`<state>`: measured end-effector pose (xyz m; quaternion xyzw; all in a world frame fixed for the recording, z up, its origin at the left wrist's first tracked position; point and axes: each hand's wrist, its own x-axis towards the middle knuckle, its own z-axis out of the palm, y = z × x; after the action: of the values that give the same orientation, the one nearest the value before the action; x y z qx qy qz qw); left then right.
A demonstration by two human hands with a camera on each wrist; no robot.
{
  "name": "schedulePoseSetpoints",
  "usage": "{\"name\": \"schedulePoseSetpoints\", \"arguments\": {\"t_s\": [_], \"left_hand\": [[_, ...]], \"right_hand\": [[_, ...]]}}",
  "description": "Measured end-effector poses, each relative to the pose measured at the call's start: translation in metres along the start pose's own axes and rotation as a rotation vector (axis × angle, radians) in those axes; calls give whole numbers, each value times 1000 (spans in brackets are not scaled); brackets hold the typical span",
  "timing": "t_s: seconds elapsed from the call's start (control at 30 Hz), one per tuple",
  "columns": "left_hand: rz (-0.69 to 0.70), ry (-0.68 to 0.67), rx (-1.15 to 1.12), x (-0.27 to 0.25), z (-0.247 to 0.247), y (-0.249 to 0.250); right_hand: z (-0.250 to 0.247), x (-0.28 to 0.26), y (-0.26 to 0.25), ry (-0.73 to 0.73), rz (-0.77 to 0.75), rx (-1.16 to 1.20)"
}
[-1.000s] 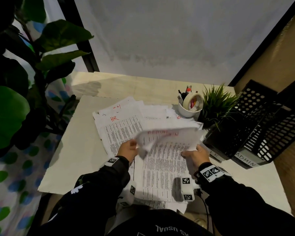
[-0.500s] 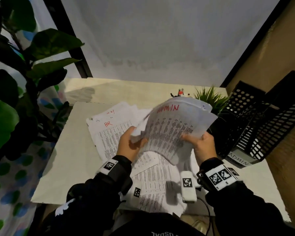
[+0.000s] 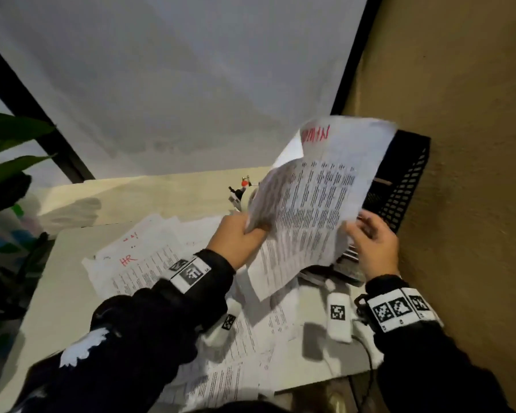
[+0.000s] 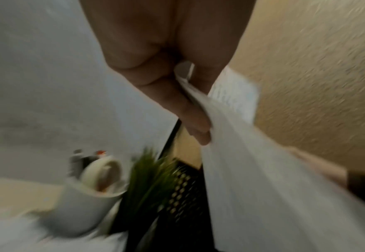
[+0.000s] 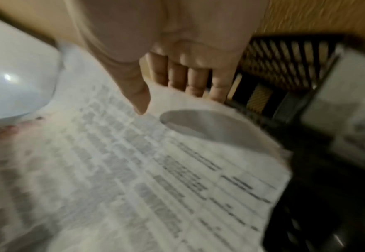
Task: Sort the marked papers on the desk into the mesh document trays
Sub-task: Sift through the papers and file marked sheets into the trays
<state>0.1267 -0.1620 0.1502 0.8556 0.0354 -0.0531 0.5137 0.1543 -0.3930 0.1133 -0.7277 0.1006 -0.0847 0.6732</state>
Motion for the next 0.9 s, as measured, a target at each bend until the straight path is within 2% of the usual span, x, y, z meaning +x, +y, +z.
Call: {"name": "schedulePoseSetpoints", "arguments": {"t_s": [0.07,0.13,0.2,0.27,0.33,0.4,0.53,0.63,0.8,0.9], "left_hand": [[108,13,22,12,11,35],[175,23,42,26,26,60],[210,19,70,36,46,80],[235,11,87,46,69,94],[245,6,128,55,93,101],[232,9,153,62,113,103],[177,31,162,69,147,103],[69,11,188,75,170,98],[-68,-8,334,81,191,88],[-137,31,218,83,195,82]], "right_hand": [[-28,20,5,260,-26,-60],[-51,38,17,426,34,-293],[-63,49,26,381,199,-526],[-67,58,35,259,297,-658],[-67,64,44,161,287,-743],[-65,66,50,123,288,-813],[-66,65,62,85,364,-877],[-68,59,63,62,410,-880],[-71,53,62,121,352,-806],[-72,52,60,115,345,-781]]}}
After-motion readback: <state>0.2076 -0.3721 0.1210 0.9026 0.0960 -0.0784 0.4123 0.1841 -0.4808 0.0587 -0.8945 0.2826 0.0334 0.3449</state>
